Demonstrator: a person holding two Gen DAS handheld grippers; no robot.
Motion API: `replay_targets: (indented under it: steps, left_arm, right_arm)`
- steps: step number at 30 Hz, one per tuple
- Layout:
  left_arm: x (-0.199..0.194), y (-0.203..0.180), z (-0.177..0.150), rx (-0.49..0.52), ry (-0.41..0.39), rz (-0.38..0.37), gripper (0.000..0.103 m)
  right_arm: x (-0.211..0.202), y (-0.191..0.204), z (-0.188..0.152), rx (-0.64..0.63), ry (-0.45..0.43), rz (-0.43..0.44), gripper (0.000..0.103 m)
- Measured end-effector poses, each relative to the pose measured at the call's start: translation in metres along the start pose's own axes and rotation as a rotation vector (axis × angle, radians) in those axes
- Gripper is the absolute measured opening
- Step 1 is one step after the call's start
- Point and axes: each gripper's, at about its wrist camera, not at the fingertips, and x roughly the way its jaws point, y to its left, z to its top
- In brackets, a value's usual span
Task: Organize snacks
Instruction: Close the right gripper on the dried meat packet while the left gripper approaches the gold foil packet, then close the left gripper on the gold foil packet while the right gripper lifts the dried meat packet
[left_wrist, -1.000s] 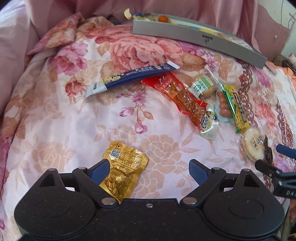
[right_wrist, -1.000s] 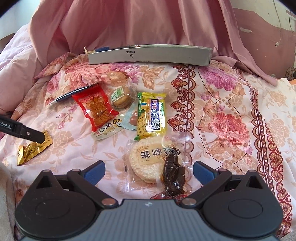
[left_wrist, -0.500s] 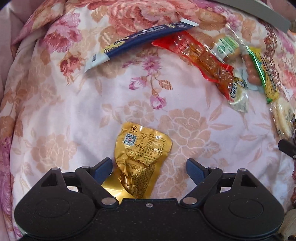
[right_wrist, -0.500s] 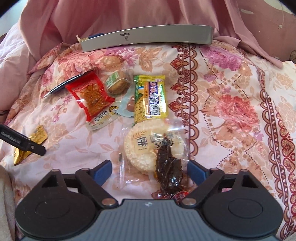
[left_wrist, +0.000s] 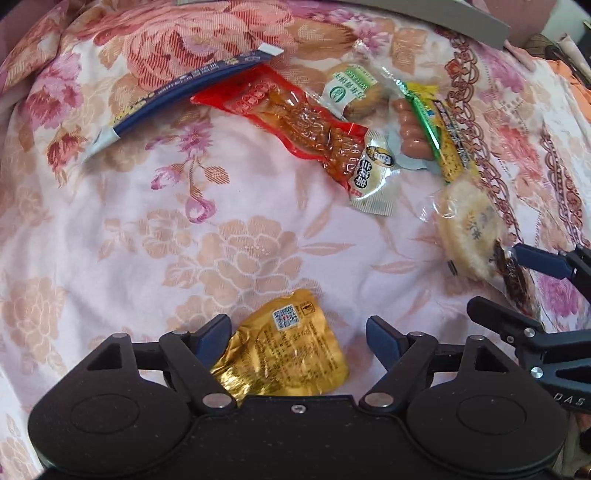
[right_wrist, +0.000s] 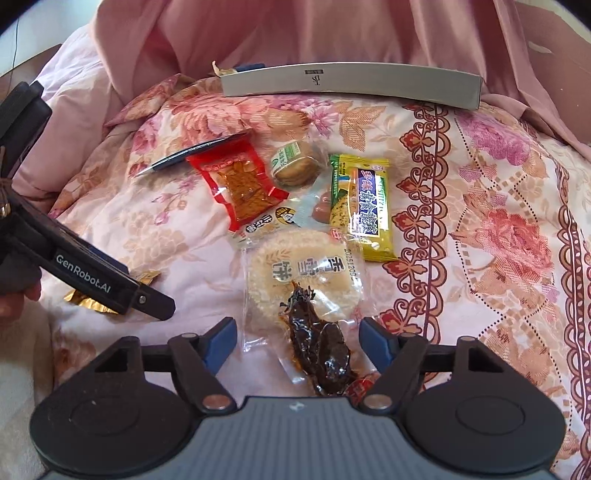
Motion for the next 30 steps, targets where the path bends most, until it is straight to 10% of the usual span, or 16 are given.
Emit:
replay_targets:
  steps: [7, 18, 30]
  left_arm:
    - [-0.019, 0.016, -0.015, 0.105, 0.036, 0.027, 0.082]
    - [-0.001, 0.025, -0.002, 0.296, 0.134, 0.053, 0.082]
    - [0.013, 0.034, 0.016, 0.152, 0.082, -0.012, 0.073]
  right_arm:
    - [-0.001, 0.004, -0.002, -0.068, 0.092, -0.039, 0.089]
    - [0.001, 0.013, -0.003, -0.09, 0.073, 0.013, 0.048]
    - [0.023, 0.037, 0.028, -0.121, -0.01, 0.13, 0.047]
